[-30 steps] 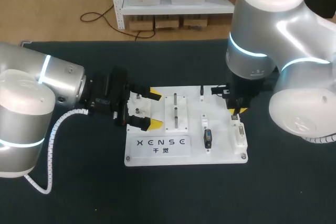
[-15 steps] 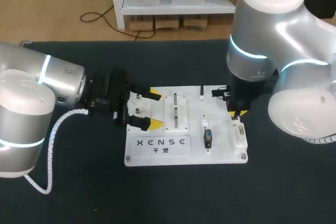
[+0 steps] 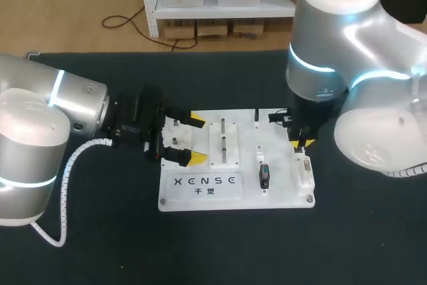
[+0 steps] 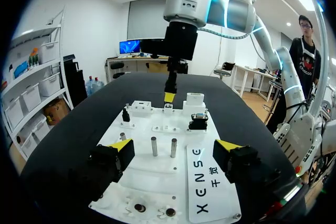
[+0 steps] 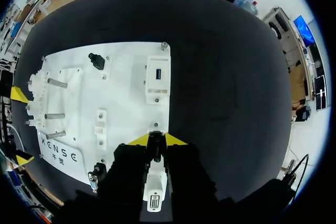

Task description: Insert the Ethernet cable into its matching sockets.

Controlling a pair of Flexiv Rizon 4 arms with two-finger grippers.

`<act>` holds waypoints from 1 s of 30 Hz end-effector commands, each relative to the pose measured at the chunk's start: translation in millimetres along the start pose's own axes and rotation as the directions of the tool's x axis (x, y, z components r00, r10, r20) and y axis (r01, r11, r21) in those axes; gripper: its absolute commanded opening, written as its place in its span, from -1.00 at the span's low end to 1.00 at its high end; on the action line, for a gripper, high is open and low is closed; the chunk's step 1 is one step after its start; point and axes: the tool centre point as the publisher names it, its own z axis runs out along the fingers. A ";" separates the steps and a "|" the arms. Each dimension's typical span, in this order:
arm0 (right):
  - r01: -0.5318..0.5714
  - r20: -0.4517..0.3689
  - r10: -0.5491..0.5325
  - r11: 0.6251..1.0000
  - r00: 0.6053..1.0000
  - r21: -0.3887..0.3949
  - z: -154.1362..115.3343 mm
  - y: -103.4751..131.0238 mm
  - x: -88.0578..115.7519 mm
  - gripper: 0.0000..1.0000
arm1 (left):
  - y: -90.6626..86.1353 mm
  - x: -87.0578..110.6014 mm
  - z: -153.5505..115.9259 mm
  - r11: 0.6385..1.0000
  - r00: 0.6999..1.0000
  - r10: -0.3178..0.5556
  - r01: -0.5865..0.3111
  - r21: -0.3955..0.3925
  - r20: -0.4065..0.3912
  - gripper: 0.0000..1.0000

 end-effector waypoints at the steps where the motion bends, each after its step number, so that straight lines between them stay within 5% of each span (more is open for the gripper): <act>1: -0.002 0.001 0.002 1.000 1.000 0.000 16.1 -0.1 -0.3 -1.00 | -0.1 1.6 0.0 1.000 1.000 0.003 -0.003 -0.001 0.005 1.00; 18: -0.021 0.025 0.021 1.000 0.999 0.008 15.7 -1.5 -1.7 -1.00 | -0.1 1.6 0.0 1.000 1.000 0.003 -0.003 -0.001 0.005 1.00; 19: -0.023 0.034 0.023 1.000 0.999 0.004 12.6 -2.1 -2.4 -0.24 | -0.1 1.6 0.0 1.000 1.000 0.003 -0.003 -0.001 0.005 1.00; 20: -0.023 0.037 0.023 1.000 0.999 0.002 10.0 -2.5 -3.1 1.00 | -0.1 1.6 0.0 1.000 1.000 0.003 -0.003 -0.001 0.005 1.00; 30: -0.023 0.037 0.023 1.000 0.999 0.002 10.0 -2.5 -3.1 1.00 | -0.1 1.6 0.0 1.000 1.000 0.003 -0.003 -0.001 0.005 1.00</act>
